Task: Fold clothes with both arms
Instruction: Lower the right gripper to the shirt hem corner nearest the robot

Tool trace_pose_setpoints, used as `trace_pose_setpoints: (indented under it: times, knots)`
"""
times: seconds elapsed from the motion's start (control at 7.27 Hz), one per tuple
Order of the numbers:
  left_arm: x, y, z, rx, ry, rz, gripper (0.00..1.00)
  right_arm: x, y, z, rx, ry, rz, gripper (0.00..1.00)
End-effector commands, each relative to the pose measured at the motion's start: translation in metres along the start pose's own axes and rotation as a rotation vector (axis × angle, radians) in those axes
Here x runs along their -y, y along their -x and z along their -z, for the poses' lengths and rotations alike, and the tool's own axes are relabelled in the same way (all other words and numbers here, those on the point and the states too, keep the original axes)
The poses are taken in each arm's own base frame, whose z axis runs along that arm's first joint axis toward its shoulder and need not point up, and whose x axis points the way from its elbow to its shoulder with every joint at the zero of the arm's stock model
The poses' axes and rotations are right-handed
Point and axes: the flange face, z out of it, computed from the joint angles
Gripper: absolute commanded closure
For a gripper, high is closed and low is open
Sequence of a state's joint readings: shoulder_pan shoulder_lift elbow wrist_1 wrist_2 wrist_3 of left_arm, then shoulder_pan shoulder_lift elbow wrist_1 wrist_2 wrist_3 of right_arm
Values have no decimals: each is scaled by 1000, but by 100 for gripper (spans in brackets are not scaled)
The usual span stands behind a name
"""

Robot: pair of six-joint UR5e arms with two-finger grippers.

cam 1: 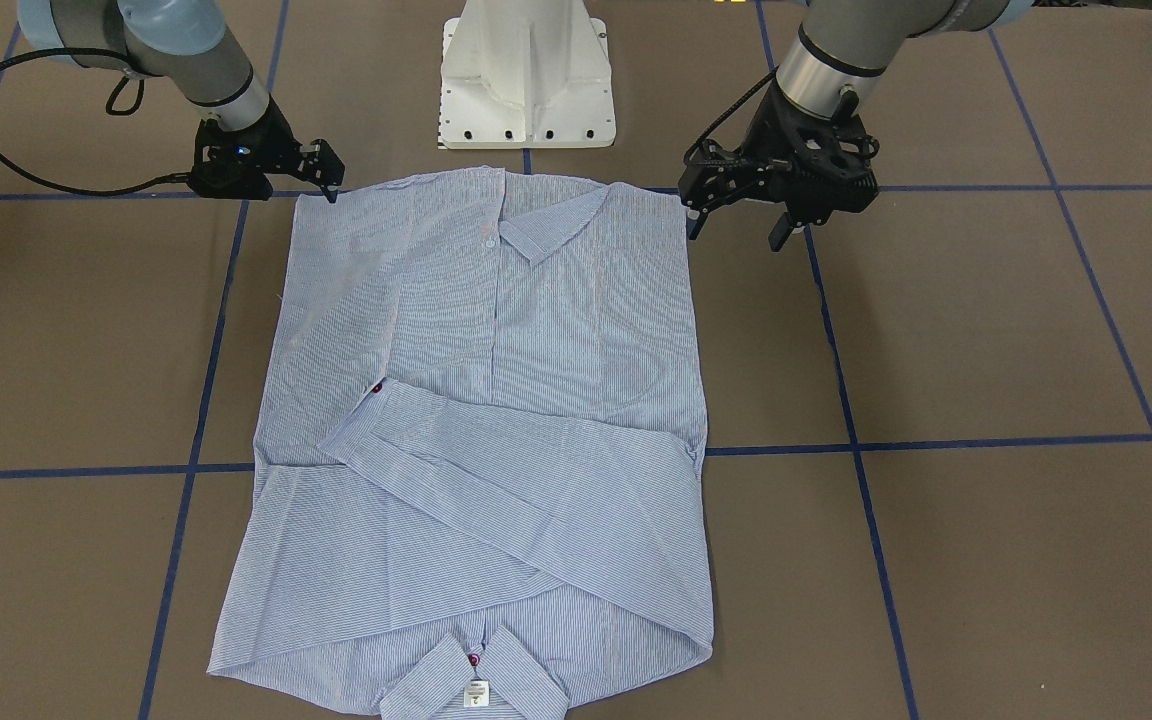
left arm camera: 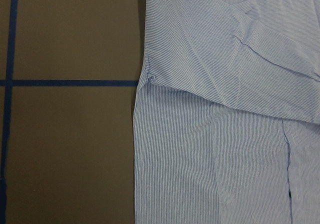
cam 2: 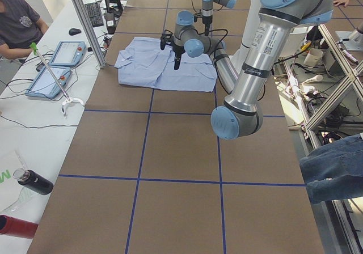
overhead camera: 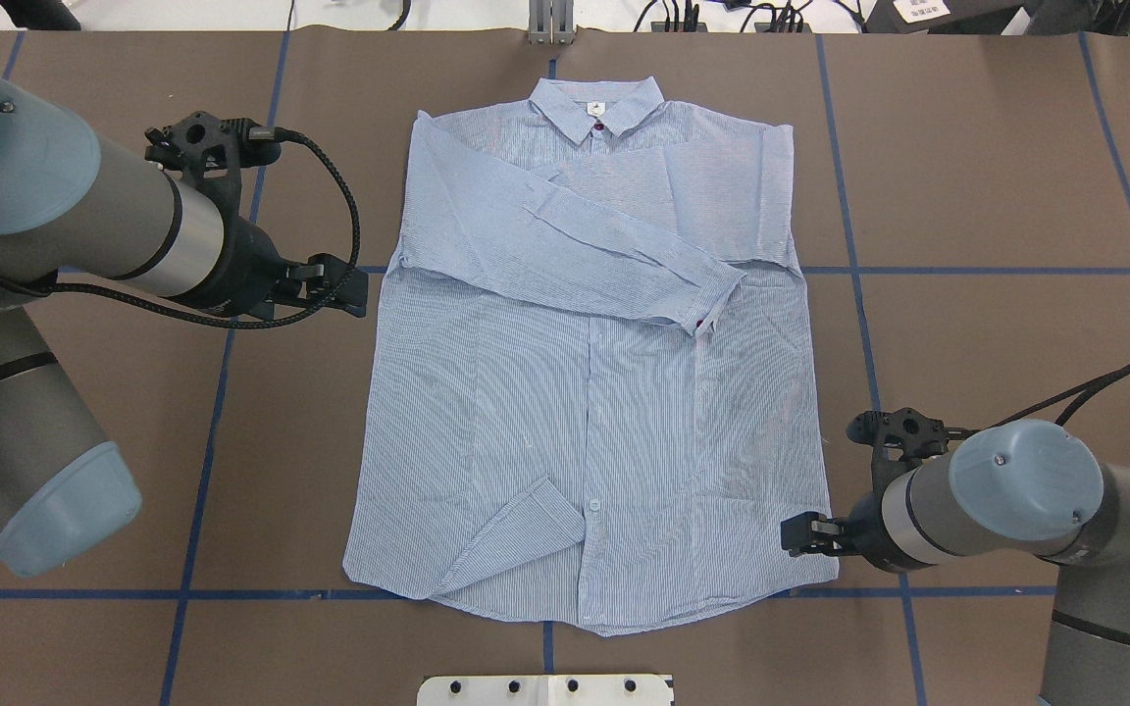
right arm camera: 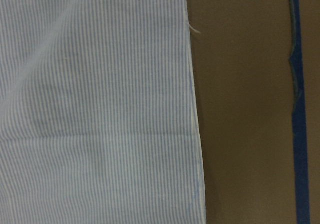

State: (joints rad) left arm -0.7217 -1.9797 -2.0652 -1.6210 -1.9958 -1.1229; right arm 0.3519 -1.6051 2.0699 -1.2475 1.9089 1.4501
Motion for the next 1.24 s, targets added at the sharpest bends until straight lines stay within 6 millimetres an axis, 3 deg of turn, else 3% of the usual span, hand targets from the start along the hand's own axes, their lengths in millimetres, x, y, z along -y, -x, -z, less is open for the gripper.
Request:
trace_pose_setpoints:
  times: [0.0, 0.28, 1.1]
  knots:
    - [0, 0, -1, 1, 0, 0, 1, -5, -4, -7, -13, 18, 4, 13]
    - [0, 1, -1, 3, 0, -1, 1, -4, -4, -11, -19, 21, 2, 28]
    - [-1, 1, 0, 1, 1, 0, 2, -3, -4, -21, -31, 36, 1, 41]
